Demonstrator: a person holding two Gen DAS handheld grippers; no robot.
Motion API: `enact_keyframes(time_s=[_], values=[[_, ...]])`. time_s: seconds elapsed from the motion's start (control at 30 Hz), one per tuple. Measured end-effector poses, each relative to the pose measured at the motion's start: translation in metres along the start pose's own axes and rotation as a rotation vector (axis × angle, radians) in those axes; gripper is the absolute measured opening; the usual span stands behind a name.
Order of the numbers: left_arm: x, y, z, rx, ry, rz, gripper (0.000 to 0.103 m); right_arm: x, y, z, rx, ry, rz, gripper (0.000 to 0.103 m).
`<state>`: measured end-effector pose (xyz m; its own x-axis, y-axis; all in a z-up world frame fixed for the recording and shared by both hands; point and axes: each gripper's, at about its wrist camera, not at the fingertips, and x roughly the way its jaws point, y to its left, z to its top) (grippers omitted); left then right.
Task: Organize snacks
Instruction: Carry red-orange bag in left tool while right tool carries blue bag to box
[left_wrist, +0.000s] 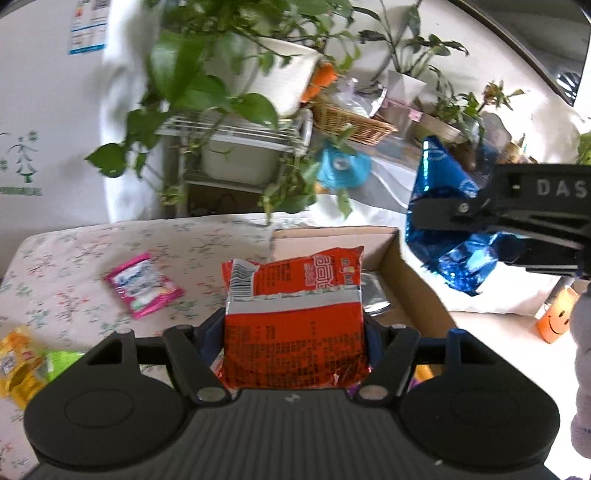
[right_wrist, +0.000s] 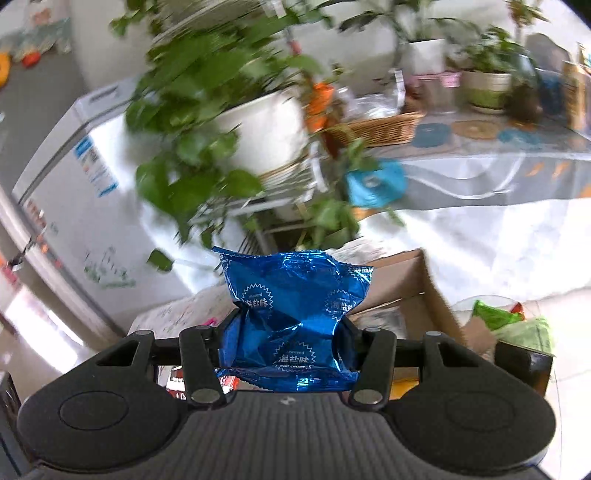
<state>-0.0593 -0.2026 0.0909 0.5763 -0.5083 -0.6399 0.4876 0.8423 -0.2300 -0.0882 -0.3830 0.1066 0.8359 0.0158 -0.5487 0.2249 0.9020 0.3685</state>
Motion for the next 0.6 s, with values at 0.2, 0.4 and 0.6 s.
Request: enact_keyframes(time_s=[0.2, 0.4, 0.6], values=[[0.021, -0.018, 0.009, 0.004, 0.013, -0.009, 0.070, 0.002, -0.020, 0.000, 0.080, 0.007, -0.060, 0.058], [0.043, -0.026, 0.015, -0.003, 0.032, 0.002, 0.070, 0.006, -0.030, 0.001, 0.145, 0.017, -0.082, 0.058], [0.063, -0.022, 0.016, -0.071, 0.074, -0.017, 0.074, 0.010, -0.042, -0.001, 0.221, 0.028, -0.109, 0.059]])
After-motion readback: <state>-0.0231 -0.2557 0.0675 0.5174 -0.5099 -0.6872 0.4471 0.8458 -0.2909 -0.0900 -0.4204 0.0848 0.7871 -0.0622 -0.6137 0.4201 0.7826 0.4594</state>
